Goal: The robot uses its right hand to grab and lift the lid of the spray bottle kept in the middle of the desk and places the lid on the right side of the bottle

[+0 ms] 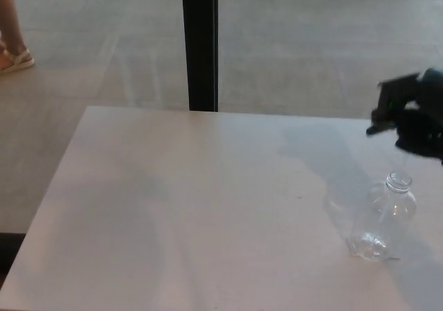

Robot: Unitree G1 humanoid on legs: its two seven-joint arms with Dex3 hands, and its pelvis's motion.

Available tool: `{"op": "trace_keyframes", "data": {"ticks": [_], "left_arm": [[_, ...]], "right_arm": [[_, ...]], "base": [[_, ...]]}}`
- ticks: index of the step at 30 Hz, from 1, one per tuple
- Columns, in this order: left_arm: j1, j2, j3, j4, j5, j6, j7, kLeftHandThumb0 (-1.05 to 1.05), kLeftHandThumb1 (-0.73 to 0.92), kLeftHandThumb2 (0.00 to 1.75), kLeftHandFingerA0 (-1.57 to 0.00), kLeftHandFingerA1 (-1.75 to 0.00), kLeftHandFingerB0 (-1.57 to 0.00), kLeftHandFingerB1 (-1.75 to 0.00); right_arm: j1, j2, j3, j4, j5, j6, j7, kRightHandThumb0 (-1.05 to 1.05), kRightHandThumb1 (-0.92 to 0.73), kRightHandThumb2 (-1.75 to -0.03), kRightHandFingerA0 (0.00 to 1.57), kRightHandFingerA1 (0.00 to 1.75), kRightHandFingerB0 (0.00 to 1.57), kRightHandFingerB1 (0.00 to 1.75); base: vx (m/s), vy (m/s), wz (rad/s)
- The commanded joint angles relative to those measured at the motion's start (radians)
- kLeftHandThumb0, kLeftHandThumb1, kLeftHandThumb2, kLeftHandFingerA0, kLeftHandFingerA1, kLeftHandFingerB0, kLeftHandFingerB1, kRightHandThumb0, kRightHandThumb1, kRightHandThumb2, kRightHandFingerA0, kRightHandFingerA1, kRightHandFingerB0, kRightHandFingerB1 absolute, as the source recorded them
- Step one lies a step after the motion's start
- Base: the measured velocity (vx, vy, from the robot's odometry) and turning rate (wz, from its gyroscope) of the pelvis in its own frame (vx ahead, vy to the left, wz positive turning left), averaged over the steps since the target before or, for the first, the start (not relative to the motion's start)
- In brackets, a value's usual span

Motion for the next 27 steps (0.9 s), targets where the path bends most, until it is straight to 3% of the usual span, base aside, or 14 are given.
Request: {"op": "trace_keyframes", "data": {"ticks": [1, 2, 3, 4, 5, 9, 10, 11, 12, 17, 18, 19, 27], "left_arm": [[0.014, 0.031, 0.001, 0.008, -0.011, -0.044, -0.004, -0.86, 0.87, 0.66, -0.59, -0.53, -0.43, -0.39], [0.015, 0.029, 0.004, 0.009, -0.015, -0.044, -0.008, -0.88, 0.87, 0.66, -0.58, -0.53, -0.43, -0.39], [0.014, 0.031, 0.003, 0.010, -0.016, -0.040, -0.009, -0.85, 0.67, 1.10, -0.50, -0.61, -0.34, -0.51], [0.015, 0.031, 0.001, 0.011, -0.013, -0.042, -0.005, -0.88, 0.87, 0.67, -0.57, -0.52, -0.42, -0.39], [0.016, 0.031, 0.000, 0.011, -0.013, -0.043, -0.004, -0.89, 0.87, 0.66, -0.58, -0.52, -0.42, -0.39], [0.017, 0.032, -0.004, 0.013, -0.012, -0.049, -0.003, -0.89, 0.87, 0.66, -0.58, -0.52, -0.41, -0.39], [0.016, 0.032, -0.001, 0.014, -0.016, -0.047, -0.006, -0.89, 0.87, 0.66, -0.58, -0.52, -0.41, -0.39], [0.017, 0.032, -0.003, 0.014, -0.014, -0.052, -0.008, -0.89, 0.87, 0.66, -0.58, -0.52, -0.41, -0.39], [0.015, 0.035, -0.001, 0.012, -0.015, -0.050, -0.004, -0.89, 0.88, 0.66, -0.59, -0.52, -0.42, -0.39], [0.013, 0.034, 0.002, 0.009, -0.022, -0.049, -0.011, -0.87, 0.88, 0.66, -0.58, -0.53, -0.41, -0.40], [0.013, 0.033, 0.000, 0.009, -0.021, -0.051, -0.013, -0.87, 0.89, 0.66, -0.57, -0.53, -0.41, -0.40], [0.013, 0.031, -0.003, 0.010, -0.019, -0.054, -0.013, -0.86, 0.89, 0.66, -0.58, -0.53, -0.42, -0.40], [0.007, 0.025, -0.003, 0.019, -0.020, -0.050, 0.007, -0.87, 0.88, 0.66, -0.59, -0.52, -0.43, -0.39]], "right_arm": [[-0.058, 0.027, -0.146, 0.059, 0.070, -0.046, -0.071, -0.20, -0.60, -1.07, 0.92, 1.75, 0.79, 1.31], [-0.081, 0.024, -0.165, 0.095, 0.075, -0.058, -0.065, -0.21, -0.58, -1.03, 0.87, 1.75, 0.80, 1.26], [-0.089, 0.023, -0.177, 0.107, 0.073, -0.072, -0.066, -0.18, -0.60, -1.00, 0.88, 1.75, 0.80, 1.21], [-0.110, 0.017, -0.188, 0.154, 0.074, -0.102, -0.076, -0.18, -0.61, -0.96, 0.86, 1.73, 0.79, 1.22], [-0.123, 0.013, -0.195, 0.177, 0.076, -0.115, -0.077, -0.25, -0.55, -1.02, 1.09, 1.63, 0.84, 1.29], [-0.161, -0.002, -0.220, 0.198, 0.067, -0.138, -0.064, -0.25, -0.53, -1.03, 1.11, 1.65, 0.85, 1.34], [-0.168, -0.002, -0.228, 0.191, 0.070, -0.131, -0.056, -0.25, -0.53, -1.03, 1.11, 1.65, 0.85, 1.34], [-0.179, -0.008, -0.238, 0.188, 0.079, -0.126, -0.039, -0.23, -0.56, -1.04, 0.89, 1.75, 0.80, 1.33], [-0.198, -0.015, -0.251, 0.148, 0.080, -0.069, -0.007, -0.28, -0.59, -0.98, 0.87, 1.75, 0.79, 1.25], [-0.193, 0.003, -0.357, 0.105, 0.162, 0.045, 0.031, -0.24, -0.60, -1.00, 0.90, 1.66, 0.85, 1.22], [-0.179, 0.006, -0.368, 0.096, 0.165, 0.050, 0.034, -0.29, -0.54, -1.01, 1.05, 1.54, 0.88, 1.20], [-0.129, 0.006, -0.387, 0.088, 0.167, 0.032, 0.020, -0.25, -0.53, -1.06, 0.93, 1.68, 0.85, 1.24], [0.168, 0.017, -0.393, 0.087, 0.125, -0.065, -0.033, -0.30, -0.56, -0.99, 0.98, 1.59, 0.90, 1.04]], "base": [[0.00, 0.000, 0.00], [0.00, 0.000, 0.00], [0.00, 0.000, 0.00], [0.00, 0.000, 0.00], [0.00, 0.000, 0.00], [0.00, 0.000, 0.00], [0.00, 0.000, 0.00], [0.00, 0.000, 0.00], [0.00, 0.000, 0.00], [0.00, 0.000, 0.00], [0.00, 0.000, 0.00], [0.00, 0.000, 0.00], [0.00, 0.000, 0.00]]}}
